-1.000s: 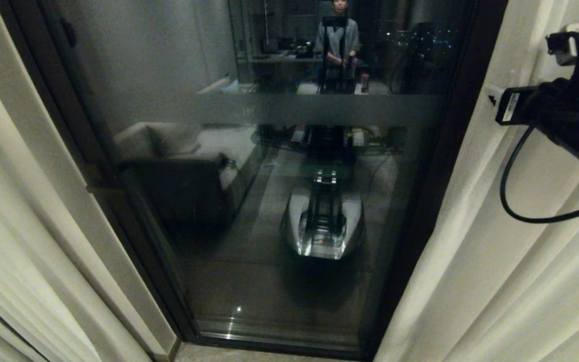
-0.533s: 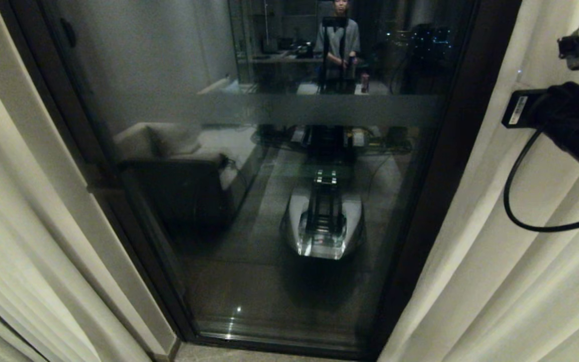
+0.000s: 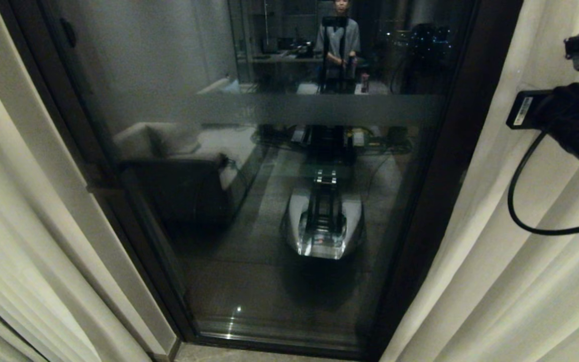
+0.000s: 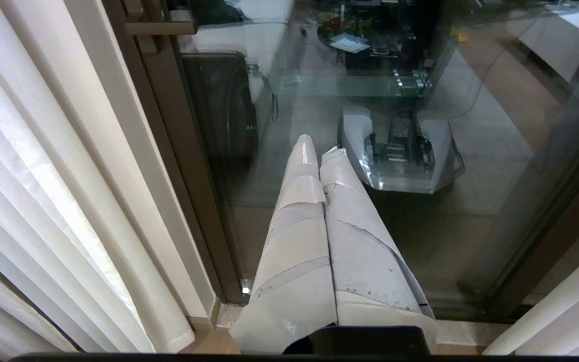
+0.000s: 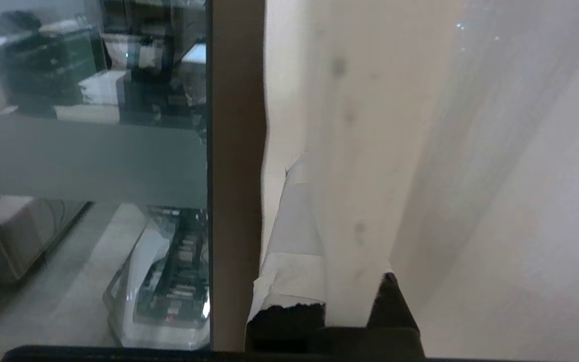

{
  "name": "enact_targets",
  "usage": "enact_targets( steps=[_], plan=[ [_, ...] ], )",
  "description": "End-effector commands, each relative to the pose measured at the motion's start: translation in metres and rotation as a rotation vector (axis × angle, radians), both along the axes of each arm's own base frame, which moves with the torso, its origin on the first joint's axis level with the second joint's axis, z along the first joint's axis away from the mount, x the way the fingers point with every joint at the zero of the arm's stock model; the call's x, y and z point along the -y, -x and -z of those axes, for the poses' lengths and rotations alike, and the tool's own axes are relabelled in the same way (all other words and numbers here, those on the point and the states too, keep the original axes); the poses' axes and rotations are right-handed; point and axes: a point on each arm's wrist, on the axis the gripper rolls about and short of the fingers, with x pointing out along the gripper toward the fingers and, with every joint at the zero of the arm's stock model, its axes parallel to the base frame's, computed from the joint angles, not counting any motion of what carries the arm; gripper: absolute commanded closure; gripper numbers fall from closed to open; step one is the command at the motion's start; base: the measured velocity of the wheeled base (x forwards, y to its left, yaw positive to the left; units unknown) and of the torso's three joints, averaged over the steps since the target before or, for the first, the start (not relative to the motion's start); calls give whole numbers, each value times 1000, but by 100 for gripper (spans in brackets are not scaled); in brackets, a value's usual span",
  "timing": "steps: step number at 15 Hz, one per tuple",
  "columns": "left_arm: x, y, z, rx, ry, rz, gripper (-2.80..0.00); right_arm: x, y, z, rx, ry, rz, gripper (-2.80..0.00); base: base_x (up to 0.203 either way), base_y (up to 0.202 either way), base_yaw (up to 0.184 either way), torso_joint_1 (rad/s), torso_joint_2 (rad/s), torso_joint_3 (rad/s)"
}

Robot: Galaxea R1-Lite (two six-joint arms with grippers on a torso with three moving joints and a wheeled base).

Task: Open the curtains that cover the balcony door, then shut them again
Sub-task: Pull the inner curtains open on both sides

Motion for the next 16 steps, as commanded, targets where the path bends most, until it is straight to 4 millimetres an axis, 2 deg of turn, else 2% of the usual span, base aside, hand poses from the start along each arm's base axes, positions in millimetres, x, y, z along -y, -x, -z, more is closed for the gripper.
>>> enact_targets(
  steps=[1,16],
  plan=[
    [0,0,0,0,0,0,0,0,1,-1,11,-1,3,0,0,0,0,0,0,0],
    [0,0,0,0,0,0,0,14,5,2,27,-6,45,0,0,0,0,0,0,0]
  ],
)
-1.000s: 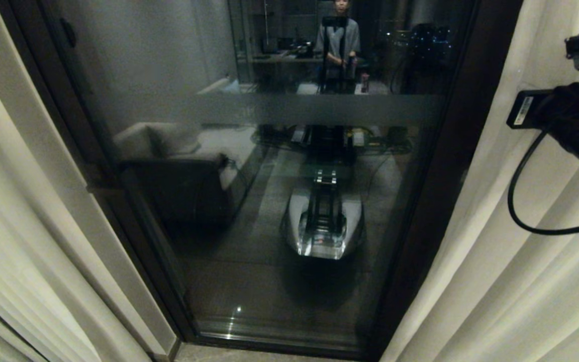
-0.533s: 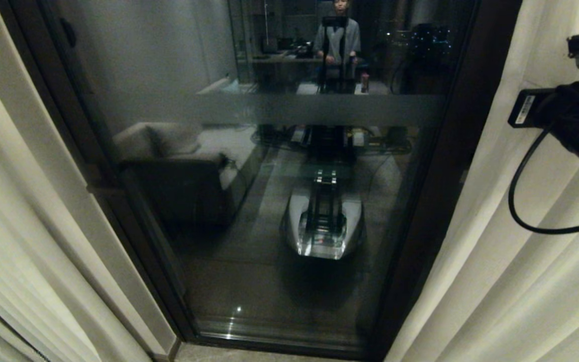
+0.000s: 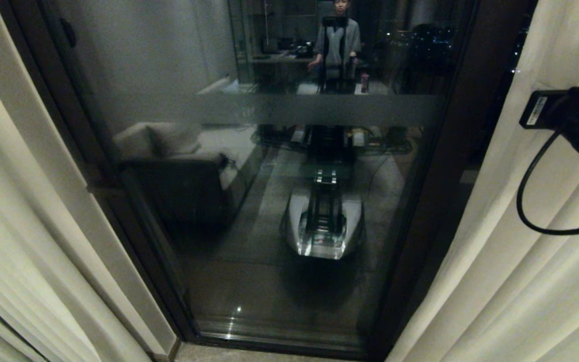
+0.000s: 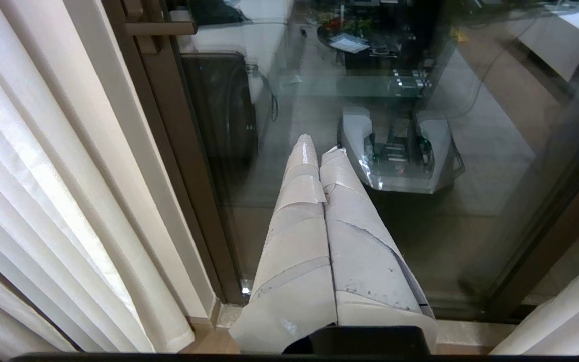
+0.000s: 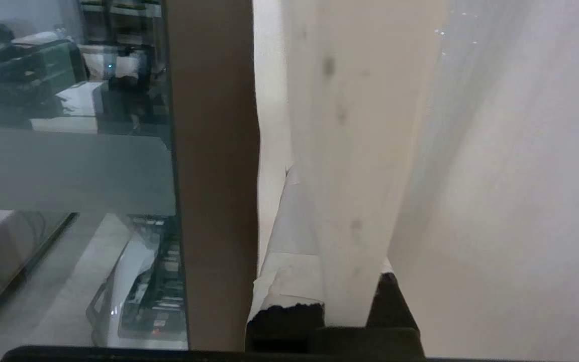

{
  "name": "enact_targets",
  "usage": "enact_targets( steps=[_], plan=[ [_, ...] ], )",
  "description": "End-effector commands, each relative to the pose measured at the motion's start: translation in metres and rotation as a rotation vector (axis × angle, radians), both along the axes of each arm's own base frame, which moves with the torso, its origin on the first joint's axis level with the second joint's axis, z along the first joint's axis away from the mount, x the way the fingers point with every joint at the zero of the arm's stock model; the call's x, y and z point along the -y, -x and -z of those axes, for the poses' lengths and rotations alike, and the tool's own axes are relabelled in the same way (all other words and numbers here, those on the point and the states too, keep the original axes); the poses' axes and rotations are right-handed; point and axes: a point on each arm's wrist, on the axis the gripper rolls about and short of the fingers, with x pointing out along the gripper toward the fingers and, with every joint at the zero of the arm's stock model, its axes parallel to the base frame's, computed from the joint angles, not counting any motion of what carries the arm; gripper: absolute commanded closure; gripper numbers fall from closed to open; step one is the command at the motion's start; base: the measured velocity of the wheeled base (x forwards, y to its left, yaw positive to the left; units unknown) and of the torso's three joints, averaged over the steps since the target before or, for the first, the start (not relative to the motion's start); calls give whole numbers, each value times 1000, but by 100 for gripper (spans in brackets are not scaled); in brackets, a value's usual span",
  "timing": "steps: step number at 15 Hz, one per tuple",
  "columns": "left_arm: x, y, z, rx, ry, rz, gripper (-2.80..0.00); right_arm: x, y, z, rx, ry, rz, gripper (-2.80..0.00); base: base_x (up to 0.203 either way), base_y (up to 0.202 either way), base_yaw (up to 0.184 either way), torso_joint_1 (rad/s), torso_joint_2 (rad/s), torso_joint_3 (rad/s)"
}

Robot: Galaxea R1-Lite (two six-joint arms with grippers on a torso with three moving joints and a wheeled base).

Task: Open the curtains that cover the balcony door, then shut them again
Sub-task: Pull the inner curtains open on both sides

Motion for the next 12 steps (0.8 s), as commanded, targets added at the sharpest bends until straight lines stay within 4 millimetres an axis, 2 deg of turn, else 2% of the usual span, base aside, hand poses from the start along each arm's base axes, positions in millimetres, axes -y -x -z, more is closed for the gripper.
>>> enact_targets(
  steps=[1,12],
  plan=[
    [0,0,0,0,0,0,0,0,1,-1,8,0,1,0,0,0,0,0,0,0],
    [0,0,0,0,0,0,0,0,2,0,4,-1,1,0,0,0,0,0,0,0]
  ],
)
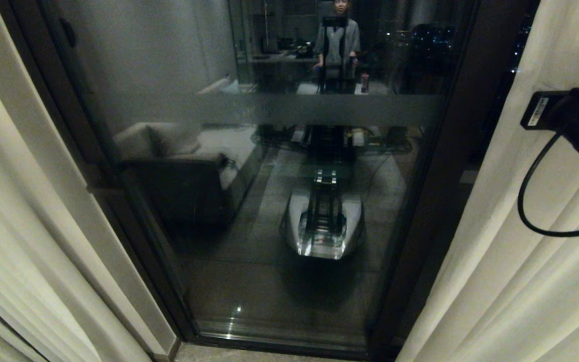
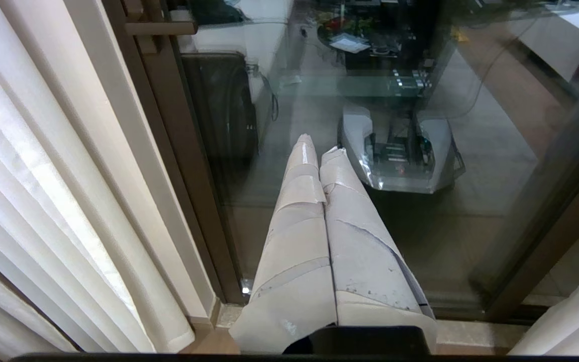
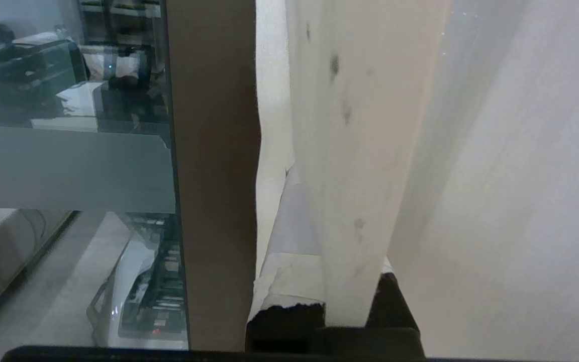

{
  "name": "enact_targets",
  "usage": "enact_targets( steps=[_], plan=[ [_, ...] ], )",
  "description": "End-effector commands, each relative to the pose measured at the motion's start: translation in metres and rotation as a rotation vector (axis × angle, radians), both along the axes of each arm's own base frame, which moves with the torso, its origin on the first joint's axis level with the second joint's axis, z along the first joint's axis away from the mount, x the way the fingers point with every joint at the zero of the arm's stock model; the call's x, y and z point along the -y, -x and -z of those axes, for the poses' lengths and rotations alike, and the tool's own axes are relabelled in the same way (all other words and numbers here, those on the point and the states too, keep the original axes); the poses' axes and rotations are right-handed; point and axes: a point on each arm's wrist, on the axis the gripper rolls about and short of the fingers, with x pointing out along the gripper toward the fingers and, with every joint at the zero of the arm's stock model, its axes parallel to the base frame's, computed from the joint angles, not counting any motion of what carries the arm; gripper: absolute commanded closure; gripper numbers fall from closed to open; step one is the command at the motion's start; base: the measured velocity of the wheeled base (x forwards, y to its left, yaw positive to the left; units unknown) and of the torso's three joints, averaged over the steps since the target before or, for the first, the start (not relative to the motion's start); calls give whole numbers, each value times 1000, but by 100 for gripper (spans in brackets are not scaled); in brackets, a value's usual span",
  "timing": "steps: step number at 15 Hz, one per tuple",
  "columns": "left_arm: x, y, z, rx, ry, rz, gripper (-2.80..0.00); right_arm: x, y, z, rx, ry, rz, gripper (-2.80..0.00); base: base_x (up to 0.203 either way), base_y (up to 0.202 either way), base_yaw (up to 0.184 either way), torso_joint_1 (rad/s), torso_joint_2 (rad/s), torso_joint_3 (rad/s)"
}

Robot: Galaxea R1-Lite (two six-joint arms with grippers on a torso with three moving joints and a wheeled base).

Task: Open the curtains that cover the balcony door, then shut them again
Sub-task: Pull the inner curtains open on both sides

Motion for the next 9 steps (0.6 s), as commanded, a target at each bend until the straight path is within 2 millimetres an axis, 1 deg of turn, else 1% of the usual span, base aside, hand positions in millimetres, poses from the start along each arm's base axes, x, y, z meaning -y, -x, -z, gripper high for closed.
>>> enact_targets(
  steps=[1,9],
  plan=[
    [0,0,0,1,0,0,0,0,0,0,4,1,1,0,0,0,0,0,0,0],
    [0,0,0,1,0,0,0,0,0,5,-2,1,1,0,0,0,0,0,0,0]
  ],
)
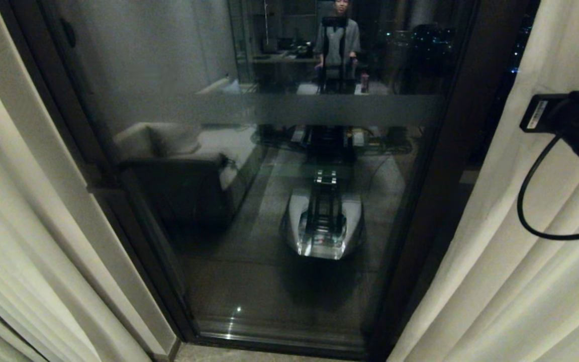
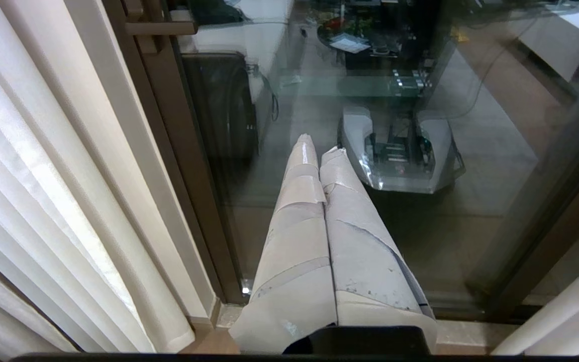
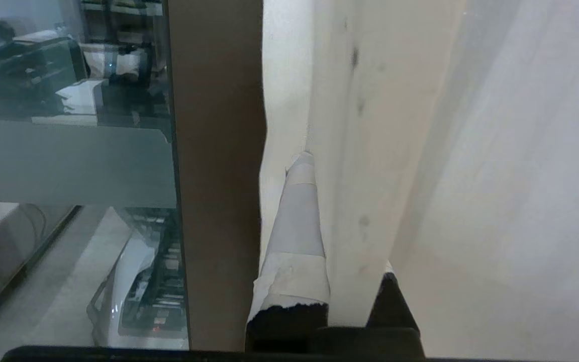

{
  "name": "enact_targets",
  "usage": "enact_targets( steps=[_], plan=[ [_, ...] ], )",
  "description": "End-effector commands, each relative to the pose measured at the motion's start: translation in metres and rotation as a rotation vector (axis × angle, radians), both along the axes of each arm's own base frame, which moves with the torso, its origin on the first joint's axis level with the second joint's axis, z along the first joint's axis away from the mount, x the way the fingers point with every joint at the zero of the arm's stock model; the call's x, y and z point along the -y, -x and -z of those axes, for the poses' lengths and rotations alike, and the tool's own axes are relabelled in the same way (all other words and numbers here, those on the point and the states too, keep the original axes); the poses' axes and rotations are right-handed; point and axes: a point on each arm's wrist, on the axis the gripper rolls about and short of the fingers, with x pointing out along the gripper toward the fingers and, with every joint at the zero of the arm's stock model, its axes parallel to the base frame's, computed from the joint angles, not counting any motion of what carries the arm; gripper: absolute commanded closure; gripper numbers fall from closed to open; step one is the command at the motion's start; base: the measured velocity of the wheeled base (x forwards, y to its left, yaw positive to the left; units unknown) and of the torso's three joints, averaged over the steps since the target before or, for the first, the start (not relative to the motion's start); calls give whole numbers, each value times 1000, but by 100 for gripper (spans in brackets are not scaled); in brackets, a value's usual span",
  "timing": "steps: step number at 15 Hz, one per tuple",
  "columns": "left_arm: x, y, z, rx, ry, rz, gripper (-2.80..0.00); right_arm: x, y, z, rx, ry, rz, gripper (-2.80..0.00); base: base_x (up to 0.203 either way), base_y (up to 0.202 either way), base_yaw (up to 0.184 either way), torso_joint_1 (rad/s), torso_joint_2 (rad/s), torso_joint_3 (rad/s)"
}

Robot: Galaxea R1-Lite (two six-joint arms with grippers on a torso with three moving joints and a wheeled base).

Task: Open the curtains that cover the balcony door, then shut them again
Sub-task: Pull the inner curtains open on both sides

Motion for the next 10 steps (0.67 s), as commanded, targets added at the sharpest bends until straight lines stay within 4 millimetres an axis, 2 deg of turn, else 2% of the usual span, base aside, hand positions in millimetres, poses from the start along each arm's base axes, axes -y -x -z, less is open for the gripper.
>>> enact_targets(
  steps=[1,10],
  plan=[
    [0,0,0,1,2,0,0,0,0,1,9,0,2,0,0,0,0,0,0,0],
    [0,0,0,1,3,0,0,0,0,2,9,0,1,0,0,0,0,0,0,0]
  ],
)
